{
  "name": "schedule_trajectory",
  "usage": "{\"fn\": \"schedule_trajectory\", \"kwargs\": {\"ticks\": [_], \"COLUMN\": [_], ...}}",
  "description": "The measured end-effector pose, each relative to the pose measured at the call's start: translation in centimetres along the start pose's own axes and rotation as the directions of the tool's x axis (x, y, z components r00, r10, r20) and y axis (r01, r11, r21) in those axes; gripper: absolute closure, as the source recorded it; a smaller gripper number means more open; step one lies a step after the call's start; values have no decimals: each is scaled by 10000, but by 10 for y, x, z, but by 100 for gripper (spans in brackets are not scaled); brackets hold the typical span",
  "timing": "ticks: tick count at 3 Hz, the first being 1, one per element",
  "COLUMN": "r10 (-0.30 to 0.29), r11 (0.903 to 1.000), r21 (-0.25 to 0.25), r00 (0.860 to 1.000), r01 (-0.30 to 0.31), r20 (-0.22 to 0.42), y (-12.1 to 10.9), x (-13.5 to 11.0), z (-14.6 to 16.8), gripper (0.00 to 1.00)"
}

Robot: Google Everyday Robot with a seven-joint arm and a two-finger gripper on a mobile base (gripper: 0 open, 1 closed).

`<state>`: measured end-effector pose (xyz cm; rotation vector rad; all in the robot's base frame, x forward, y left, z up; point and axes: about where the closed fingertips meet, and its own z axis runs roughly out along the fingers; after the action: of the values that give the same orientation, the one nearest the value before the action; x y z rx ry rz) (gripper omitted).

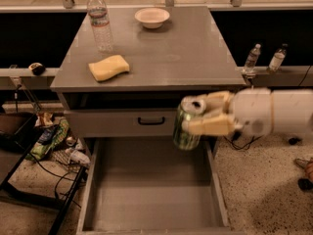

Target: Pick green can from middle drawer and place on counter

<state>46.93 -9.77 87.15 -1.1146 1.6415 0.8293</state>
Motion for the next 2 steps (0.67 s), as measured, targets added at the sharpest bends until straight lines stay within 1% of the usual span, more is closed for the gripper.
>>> {"fn": "schedule_trajectory", "kwargs": {"ticks": [1, 2], "r10": [-621, -950], "r11": [9920, 9681], "r21": [1074, 2298], "r00": [9974, 9950], "r01": [657, 998], "r20": [-367, -317], "y": [-31, -75], "x": [-101, -166], "z": [-22, -22], "gripper": [100, 100]}}
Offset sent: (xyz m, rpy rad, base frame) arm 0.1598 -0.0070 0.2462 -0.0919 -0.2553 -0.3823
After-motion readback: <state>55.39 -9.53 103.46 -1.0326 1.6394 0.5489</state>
